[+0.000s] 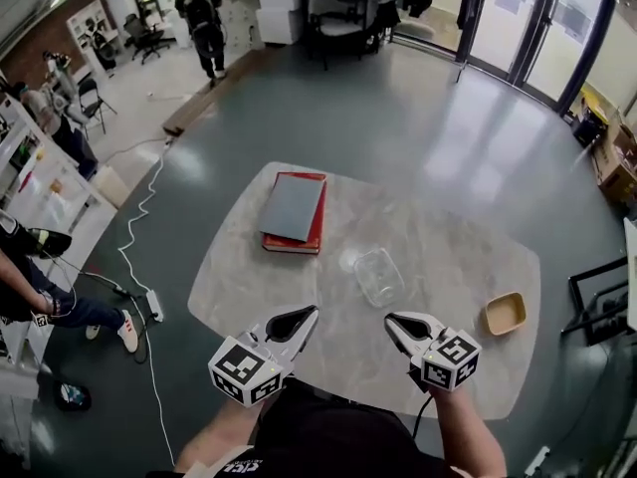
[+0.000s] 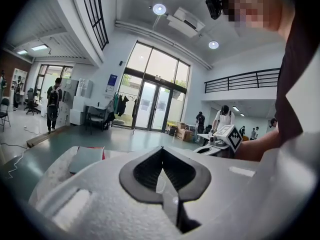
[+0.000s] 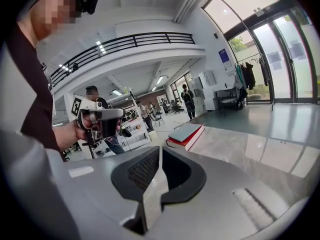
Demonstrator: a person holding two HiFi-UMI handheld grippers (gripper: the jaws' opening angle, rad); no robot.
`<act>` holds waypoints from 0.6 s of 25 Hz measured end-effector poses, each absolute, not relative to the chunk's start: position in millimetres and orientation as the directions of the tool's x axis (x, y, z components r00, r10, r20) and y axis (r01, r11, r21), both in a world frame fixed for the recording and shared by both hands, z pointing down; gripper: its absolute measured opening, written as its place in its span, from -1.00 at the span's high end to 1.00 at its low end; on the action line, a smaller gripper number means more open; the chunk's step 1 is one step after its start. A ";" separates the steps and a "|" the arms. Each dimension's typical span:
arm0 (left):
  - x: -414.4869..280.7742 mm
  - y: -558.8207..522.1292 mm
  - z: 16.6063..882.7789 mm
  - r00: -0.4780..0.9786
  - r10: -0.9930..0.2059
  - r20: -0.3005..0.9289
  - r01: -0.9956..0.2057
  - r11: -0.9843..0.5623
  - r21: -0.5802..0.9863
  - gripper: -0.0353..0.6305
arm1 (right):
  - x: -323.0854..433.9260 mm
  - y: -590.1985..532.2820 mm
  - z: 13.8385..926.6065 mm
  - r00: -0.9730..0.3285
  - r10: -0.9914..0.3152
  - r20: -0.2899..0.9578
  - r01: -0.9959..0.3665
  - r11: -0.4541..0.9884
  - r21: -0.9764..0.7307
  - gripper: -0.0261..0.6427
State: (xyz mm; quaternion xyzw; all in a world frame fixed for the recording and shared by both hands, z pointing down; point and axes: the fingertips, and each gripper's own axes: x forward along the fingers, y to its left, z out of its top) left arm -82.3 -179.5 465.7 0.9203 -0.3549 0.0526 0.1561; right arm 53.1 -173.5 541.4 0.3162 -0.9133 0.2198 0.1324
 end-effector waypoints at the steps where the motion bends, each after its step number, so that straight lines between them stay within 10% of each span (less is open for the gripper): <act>1: -85.2 -184.5 466.8 0.749 -0.630 0.206 -0.662 -0.706 0.250 0.90 | 46.7 -182.2 541.7 -0.759 -0.521 0.389 -0.641 0.702 -0.310 0.85; 15: -115.5 -243.5 484.9 0.830 -0.521 0.200 -0.558 -0.774 0.299 0.90 | 4.6 -282.3 610.6 -0.601 -0.572 0.558 -0.772 0.597 -0.218 0.82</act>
